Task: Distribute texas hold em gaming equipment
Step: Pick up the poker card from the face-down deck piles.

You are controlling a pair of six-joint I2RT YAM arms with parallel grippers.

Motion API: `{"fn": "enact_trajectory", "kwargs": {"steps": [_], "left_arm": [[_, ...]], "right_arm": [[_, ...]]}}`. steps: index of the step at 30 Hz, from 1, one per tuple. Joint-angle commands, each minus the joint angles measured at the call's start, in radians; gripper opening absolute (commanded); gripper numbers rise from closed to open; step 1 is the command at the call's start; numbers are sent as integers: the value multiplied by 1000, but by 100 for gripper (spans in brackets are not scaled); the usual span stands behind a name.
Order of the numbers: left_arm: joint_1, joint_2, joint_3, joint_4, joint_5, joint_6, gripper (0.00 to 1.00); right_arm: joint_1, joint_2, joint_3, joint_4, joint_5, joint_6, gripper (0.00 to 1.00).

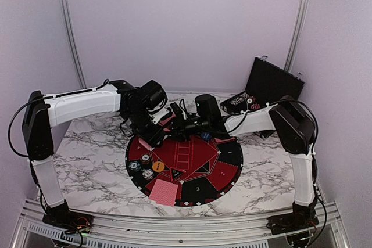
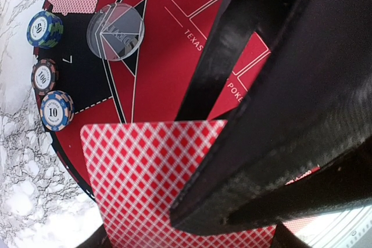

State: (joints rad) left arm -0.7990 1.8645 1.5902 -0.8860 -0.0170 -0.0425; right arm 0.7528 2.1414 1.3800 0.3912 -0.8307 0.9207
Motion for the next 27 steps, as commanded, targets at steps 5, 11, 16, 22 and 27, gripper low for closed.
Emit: {"fn": "enact_trajectory", "kwargs": {"steps": [5,11,16,22,27], "left_arm": [[-3,-19,-6,-10,-14,4,27],[-2,-16,-6,-10,-14,6,27],[1,-16,-6,-11,-15,6,27],[4,-18,-9,-10,-15,6,27],[6,-19,-10,-11,-15,6,27]], "right_arm": [[-9,-25,30,-29,28,-25,39],[-18,-38,23,-25,28,-25,39],[-21,-55,12,-14,25,-21,40],[-32,-78,-10,4,27,-12,43],[-37,-91,-26,11,30,-9,42]]}}
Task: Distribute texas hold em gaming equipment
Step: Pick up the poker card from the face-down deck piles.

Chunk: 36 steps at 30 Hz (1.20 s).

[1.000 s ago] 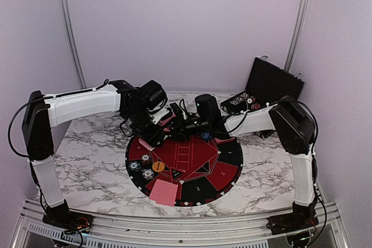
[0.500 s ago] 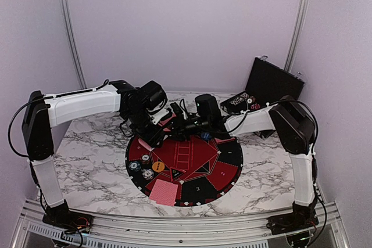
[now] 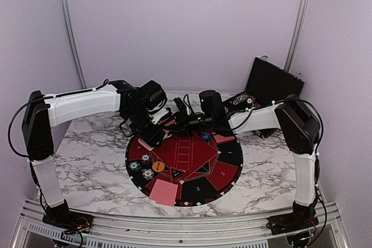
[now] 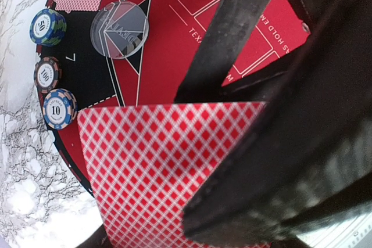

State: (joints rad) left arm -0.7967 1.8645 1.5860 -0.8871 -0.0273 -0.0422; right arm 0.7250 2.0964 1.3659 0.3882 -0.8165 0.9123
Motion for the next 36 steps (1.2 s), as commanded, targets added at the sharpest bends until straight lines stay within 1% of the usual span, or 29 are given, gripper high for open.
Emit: {"fn": "enact_trajectory", "kwargs": {"steps": [1,8,16,36], "left_arm": [[4,-19,-7,-10,-6,5,27],[5,-16,-12,-10,-10,1,27],[7,-11,-13,-9,-12,-1,27],[9,-14,-17,-9,-15,-2,27]], "right_arm": [[-10,-49,-16,16,16,1,42],[-12,-71,-42,31,14,7,33],[-10,-87,-64,43,8,17,27],[-4,-41,-56,42,-2,35,23]]}}
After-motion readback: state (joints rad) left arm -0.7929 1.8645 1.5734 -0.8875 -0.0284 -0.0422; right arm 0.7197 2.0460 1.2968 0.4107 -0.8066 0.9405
